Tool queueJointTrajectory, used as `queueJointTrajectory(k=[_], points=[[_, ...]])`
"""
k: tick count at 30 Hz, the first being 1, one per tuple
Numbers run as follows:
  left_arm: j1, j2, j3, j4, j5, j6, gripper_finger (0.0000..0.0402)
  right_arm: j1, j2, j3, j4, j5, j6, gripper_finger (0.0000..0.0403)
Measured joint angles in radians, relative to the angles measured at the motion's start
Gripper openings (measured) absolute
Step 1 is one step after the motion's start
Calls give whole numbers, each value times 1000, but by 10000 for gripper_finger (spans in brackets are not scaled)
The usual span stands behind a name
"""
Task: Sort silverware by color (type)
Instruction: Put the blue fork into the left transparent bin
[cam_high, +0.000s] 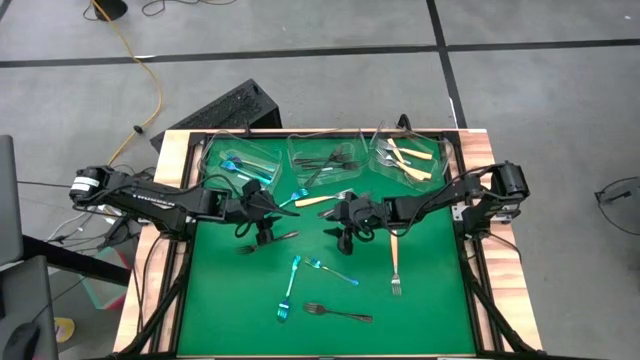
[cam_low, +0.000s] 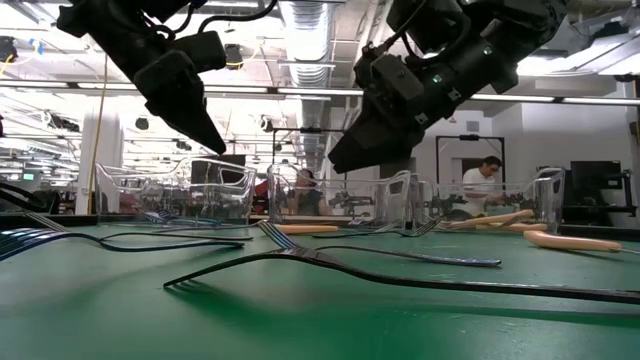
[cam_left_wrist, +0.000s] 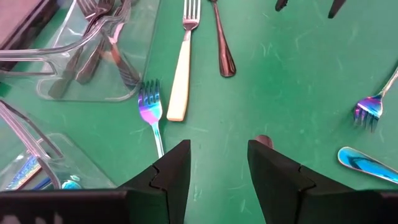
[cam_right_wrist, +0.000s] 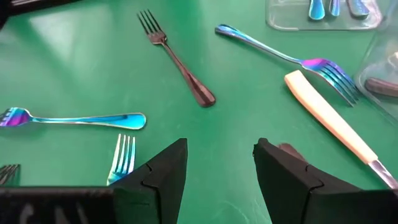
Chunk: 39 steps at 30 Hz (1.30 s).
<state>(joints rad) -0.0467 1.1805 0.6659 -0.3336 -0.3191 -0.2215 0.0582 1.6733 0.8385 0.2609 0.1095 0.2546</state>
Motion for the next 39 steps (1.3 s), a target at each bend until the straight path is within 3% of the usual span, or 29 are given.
queueJointTrajectory(k=[29, 33, 39], points=[[1, 0, 0, 1, 2, 15, 144, -4, 0, 1, -40, 58, 14, 205], [1, 0, 0, 2, 2, 31, 144, -4, -3, 107, -93, 97, -101, 205], [2, 0, 0, 1, 2, 4, 144, -4, -14, 395, -381, 241, -299, 205]])
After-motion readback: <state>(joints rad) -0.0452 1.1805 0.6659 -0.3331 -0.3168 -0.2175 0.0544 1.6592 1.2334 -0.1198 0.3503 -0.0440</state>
